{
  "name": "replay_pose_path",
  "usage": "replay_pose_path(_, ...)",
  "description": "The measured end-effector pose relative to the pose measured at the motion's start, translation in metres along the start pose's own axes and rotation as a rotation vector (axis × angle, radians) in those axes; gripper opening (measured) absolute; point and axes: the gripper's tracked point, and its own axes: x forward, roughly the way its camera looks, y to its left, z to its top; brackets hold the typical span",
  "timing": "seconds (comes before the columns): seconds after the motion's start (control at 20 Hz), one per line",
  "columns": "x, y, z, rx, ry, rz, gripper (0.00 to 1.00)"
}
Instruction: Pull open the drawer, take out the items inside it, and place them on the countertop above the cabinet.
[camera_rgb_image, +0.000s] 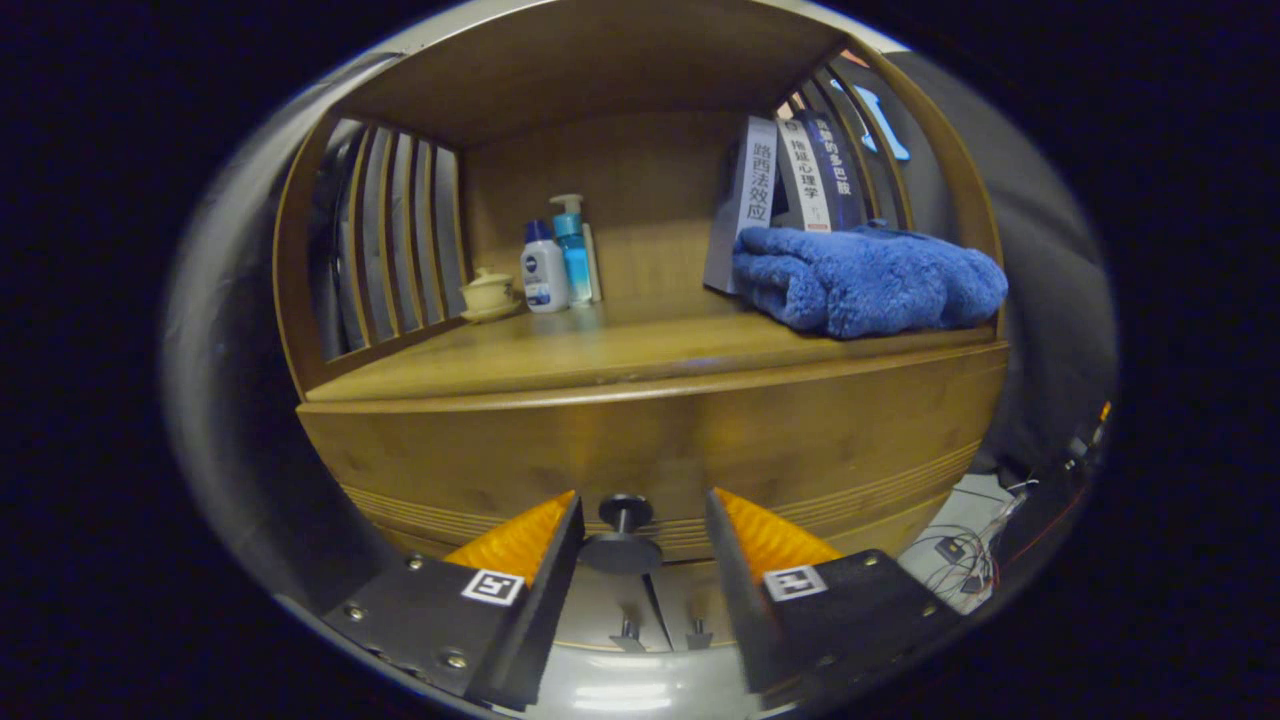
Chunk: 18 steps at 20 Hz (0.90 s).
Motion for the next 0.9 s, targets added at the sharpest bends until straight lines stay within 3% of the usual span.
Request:
replay_pose_path(0.1, 0.002, -0.002, -0.005, -0.021, 0.016, -0.022, 0.55)
replay_pose_path(0.35, 0.006, 0.003, -0.007, -0.021, 0.029, -0.037, 0.44)
replay_pose_path(0.4, 0.005, 0.003, -0.008, -0.021, 0.036, -0.049, 0.37)
replay_pose_path(0.5, 0.002, 0.003, -0.009, -0.04, 0.049, -0.077, 0.38)
replay_pose_path(0.55, -0.004, 0.003, -0.008, -0.049, 0.06, -0.08, 0.29)
replay_pose_path(0.9, -0.042, -0.002, -0.025, -0.034, 0.079, -0.125, 0.29)
